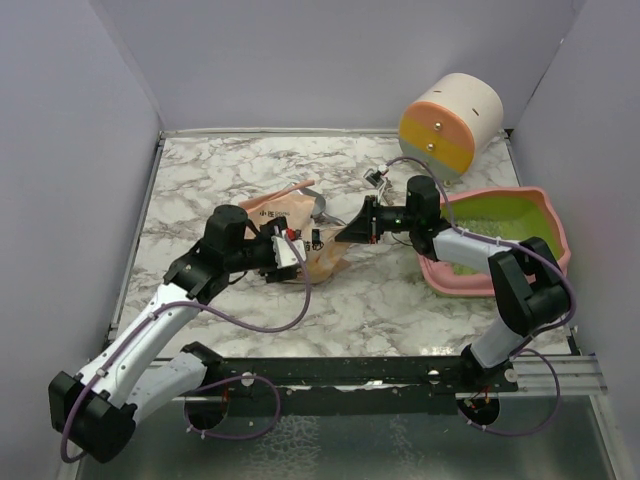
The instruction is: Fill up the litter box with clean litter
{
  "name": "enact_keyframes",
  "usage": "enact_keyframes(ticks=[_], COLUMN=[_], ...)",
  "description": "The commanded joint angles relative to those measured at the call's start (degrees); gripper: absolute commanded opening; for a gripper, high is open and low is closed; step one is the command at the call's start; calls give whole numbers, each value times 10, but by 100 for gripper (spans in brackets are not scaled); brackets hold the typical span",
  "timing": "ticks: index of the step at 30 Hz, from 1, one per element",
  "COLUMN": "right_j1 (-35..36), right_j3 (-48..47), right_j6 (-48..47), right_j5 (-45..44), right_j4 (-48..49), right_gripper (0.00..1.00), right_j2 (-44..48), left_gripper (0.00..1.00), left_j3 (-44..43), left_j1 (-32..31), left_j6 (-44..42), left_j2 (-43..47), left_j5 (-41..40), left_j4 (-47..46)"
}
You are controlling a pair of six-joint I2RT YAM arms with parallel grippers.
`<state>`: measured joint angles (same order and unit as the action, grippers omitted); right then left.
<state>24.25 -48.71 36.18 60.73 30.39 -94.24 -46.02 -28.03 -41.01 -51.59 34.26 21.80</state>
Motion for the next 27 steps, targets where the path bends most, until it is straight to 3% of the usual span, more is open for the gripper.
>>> enact_keyframes(ticks=[1, 7, 10, 18, 27], right_j1=[-5, -5, -5, -5, -5], right_j3=[-20, -17, -12, -9, -2], right_j6=[8, 6, -4, -11, -25], right_j5=[8, 21, 22, 27, 29], right_j4=[7, -5, -18, -29, -46], right_gripper=[1, 1, 1, 1, 1], right_j2=[36, 48, 56, 58, 67], left_gripper=[73, 75, 75, 76, 75], left_j3=[10, 21, 16, -35, -108], left_j1=[-26, -36, -36, -39, -39], left_j6=[-61, -129, -148, -145, -166], left_j2=[-20, -47, -71, -135, -206], left_j5=[-79, -140, -130, -62, -42], left_j4=[-57, -120, -139, -30, 83])
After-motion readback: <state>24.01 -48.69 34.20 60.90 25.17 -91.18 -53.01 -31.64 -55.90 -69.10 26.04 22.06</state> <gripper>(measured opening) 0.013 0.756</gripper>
